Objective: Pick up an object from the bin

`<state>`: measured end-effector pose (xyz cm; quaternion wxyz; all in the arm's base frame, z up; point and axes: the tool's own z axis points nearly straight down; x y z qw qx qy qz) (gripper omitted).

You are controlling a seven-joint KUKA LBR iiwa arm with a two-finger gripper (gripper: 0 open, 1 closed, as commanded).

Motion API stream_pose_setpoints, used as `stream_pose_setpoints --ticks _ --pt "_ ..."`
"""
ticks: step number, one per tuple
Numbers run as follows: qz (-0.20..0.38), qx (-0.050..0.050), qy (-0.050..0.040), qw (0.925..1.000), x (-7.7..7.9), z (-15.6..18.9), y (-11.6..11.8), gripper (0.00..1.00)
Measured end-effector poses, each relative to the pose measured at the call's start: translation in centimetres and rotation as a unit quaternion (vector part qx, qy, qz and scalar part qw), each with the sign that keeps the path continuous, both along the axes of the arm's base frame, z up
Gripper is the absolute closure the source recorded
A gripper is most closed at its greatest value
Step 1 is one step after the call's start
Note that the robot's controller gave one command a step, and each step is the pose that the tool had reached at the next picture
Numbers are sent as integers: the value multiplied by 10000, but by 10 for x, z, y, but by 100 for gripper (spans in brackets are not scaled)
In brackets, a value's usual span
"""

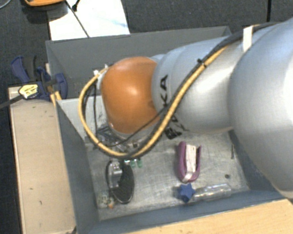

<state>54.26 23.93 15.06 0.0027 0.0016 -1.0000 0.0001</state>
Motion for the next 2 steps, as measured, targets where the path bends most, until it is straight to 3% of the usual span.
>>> stream_pose_setpoints --ticks 1,2 --pt "376 26 -66 9993 -9 -64 -53 0" --pt "1889 28 -57 9820 -20 -71 7 0"
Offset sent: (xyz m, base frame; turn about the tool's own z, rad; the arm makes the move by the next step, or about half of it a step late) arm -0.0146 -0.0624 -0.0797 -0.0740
